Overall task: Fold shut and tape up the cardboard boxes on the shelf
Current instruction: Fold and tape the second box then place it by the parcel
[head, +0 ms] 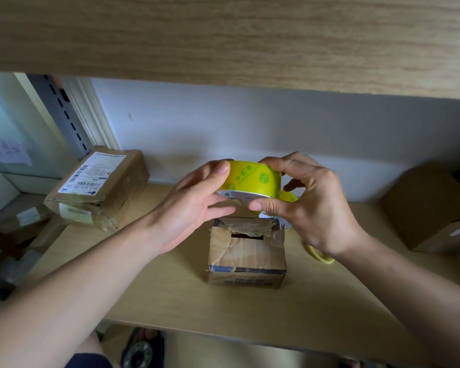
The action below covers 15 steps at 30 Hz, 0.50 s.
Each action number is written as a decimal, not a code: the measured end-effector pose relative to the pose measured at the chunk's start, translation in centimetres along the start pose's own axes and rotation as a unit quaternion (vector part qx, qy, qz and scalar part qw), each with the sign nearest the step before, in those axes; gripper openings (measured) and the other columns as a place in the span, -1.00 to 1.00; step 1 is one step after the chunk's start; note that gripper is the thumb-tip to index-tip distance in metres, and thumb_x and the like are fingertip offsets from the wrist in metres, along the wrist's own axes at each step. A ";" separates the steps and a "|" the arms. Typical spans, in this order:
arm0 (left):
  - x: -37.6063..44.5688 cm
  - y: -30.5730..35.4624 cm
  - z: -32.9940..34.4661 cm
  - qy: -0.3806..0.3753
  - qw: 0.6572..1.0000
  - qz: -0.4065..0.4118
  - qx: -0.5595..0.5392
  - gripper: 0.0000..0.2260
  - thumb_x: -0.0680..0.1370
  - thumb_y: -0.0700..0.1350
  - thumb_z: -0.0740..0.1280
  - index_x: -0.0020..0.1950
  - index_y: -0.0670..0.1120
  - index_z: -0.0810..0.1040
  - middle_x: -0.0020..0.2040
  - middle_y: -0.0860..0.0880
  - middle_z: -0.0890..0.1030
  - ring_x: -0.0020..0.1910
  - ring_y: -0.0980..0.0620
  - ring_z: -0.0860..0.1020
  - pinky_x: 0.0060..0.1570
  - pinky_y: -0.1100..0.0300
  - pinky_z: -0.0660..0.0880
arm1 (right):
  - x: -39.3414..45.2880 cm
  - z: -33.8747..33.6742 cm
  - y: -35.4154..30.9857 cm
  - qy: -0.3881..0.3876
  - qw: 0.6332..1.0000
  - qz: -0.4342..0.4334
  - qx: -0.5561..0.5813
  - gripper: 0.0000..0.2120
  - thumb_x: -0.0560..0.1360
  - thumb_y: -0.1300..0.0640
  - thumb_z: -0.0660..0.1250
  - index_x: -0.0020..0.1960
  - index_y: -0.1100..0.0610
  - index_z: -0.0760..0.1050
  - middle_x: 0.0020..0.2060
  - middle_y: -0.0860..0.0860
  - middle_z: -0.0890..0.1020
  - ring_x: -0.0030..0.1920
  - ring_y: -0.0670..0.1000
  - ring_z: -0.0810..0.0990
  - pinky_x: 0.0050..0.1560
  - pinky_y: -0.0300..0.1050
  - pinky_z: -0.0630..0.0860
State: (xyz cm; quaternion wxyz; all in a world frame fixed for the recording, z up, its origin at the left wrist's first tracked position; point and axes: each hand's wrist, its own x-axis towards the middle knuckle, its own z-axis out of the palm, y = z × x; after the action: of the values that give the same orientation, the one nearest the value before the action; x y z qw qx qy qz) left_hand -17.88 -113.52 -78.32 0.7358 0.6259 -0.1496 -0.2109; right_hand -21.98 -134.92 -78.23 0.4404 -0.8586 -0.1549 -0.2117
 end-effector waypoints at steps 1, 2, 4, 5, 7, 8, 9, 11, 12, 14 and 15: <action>0.0 -0.1 0.2 -0.006 1.000 0.000 0.004 -0.49 0.58 0.12 0.28 0.45 -0.13 0.45 0.32 -0.13 0.64 0.32 -0.15 0.61 0.41 -0.27 0.40 | -0.1 0.1 -0.1 -0.010 1.000 -0.005 0.003 -0.46 0.27 -0.13 0.61 0.23 -0.05 0.65 0.02 -0.10 0.64 0.09 -0.02 0.58 -0.01 -0.19 0.51; 0.0 -0.2 0.3 -0.008 1.000 0.002 0.004 -0.50 0.58 0.11 0.27 0.43 -0.13 0.45 0.31 -0.14 0.64 0.31 -0.16 0.61 0.41 -0.27 0.40 | -0.2 0.3 -0.3 -0.018 1.000 -0.003 0.010 -0.48 0.27 -0.14 0.61 0.20 -0.07 0.64 0.02 -0.10 0.64 0.08 -0.01 0.59 -0.01 -0.16 0.51; 0.0 -0.2 0.5 -0.009 1.000 0.007 0.000 -0.53 0.59 0.10 0.27 0.42 -0.13 0.45 0.30 -0.16 0.64 0.29 -0.18 0.62 0.40 -0.27 0.42 | -0.3 0.3 -0.5 -0.033 0.998 0.016 0.048 -0.57 0.29 -0.14 0.60 0.11 -0.11 0.61 0.01 -0.12 0.66 0.05 0.00 0.60 -0.01 -0.10 0.53; 0.0 -0.2 0.5 -0.009 1.000 0.008 -0.002 -0.55 0.62 0.11 0.26 0.41 -0.12 0.46 0.30 -0.16 0.64 0.29 -0.19 0.62 0.39 -0.27 0.43 | -0.3 0.3 -0.6 -0.045 0.996 0.026 0.075 -0.64 0.34 -0.13 0.60 0.06 -0.09 0.60 -0.02 -0.11 0.67 0.01 0.00 0.62 -0.01 -0.04 0.55; 0.1 -0.1 0.5 -0.014 1.000 0.004 0.001 -0.58 0.66 0.15 0.21 0.41 -0.08 0.47 0.30 -0.14 0.65 0.28 -0.16 0.63 0.36 -0.21 0.45 | -0.3 0.1 -0.5 -0.064 0.990 0.036 0.125 -0.76 0.46 -0.13 0.53 -0.01 -0.03 0.59 -0.11 -0.05 0.66 -0.09 0.07 0.65 -0.05 0.14 0.60; 0.2 0.0 0.5 -0.018 1.000 0.001 0.002 -0.59 0.66 0.17 0.17 0.39 -0.03 0.49 0.30 -0.12 0.65 0.27 -0.13 0.63 0.31 -0.16 0.47 | -0.3 0.0 -0.5 -0.066 0.987 0.040 0.140 -0.76 0.50 -0.14 0.47 -0.04 0.01 0.58 -0.16 0.00 0.65 -0.11 0.14 0.65 -0.08 0.23 0.60; 0.2 0.0 0.5 -0.024 1.000 -0.003 0.000 -0.61 0.66 0.20 0.17 0.36 0.01 0.50 0.29 -0.09 0.66 0.25 -0.11 0.64 0.24 -0.11 0.47 | -0.3 -0.1 -0.5 -0.067 0.986 0.044 0.149 -0.74 0.51 -0.15 0.43 -0.07 0.05 0.57 -0.19 0.06 0.62 -0.13 0.19 0.64 -0.10 0.27 0.59; 0.3 -0.1 0.5 -0.033 0.999 -0.011 -0.006 -0.61 0.62 0.21 0.17 0.34 0.04 0.50 0.26 -0.06 0.66 0.23 -0.08 0.63 0.15 -0.07 0.44 | -0.3 -0.1 -0.6 -0.076 0.982 0.048 0.164 -0.69 0.53 -0.12 0.40 -0.11 0.14 0.55 -0.22 0.17 0.56 -0.18 0.19 0.59 -0.17 0.21 0.55; 0.3 -0.2 0.5 -0.035 0.999 -0.013 -0.009 -0.59 0.60 0.20 0.16 0.35 0.04 0.49 0.24 -0.05 0.66 0.22 -0.07 0.63 0.13 -0.06 0.43 | -0.2 -0.1 -0.8 -0.085 0.980 0.049 0.175 -0.69 0.55 -0.07 0.40 -0.13 0.19 0.53 -0.23 0.22 0.52 -0.22 0.16 0.53 -0.20 0.14 0.49; 0.4 -0.3 0.5 -0.035 0.999 -0.011 -0.013 -0.54 0.59 0.19 0.16 0.40 0.00 0.47 0.23 -0.07 0.65 0.19 -0.06 0.63 0.10 -0.05 0.41 | -0.2 -0.3 -0.9 -0.105 0.973 0.058 0.199 -0.71 0.55 0.03 0.39 -0.15 0.26 0.52 -0.26 0.29 0.47 -0.26 0.16 0.45 -0.23 0.04 0.38; 0.4 -0.3 0.5 -0.032 0.999 -0.008 -0.014 -0.52 0.59 0.18 0.17 0.43 -0.02 0.45 0.23 -0.08 0.64 0.17 -0.06 0.63 0.08 -0.04 0.42 | -0.2 -0.4 -1.0 -0.114 0.970 0.062 0.205 -0.72 0.55 0.05 0.38 -0.15 0.27 0.52 -0.26 0.31 0.46 -0.27 0.19 0.43 -0.22 0.03 0.35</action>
State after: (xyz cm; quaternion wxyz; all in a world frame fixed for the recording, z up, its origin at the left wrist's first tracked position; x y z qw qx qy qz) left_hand -17.82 -114.17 -78.57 0.7378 0.6094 -0.1648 -0.2389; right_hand -22.63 -134.70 -77.46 0.5990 -0.7762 -0.1907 -0.0482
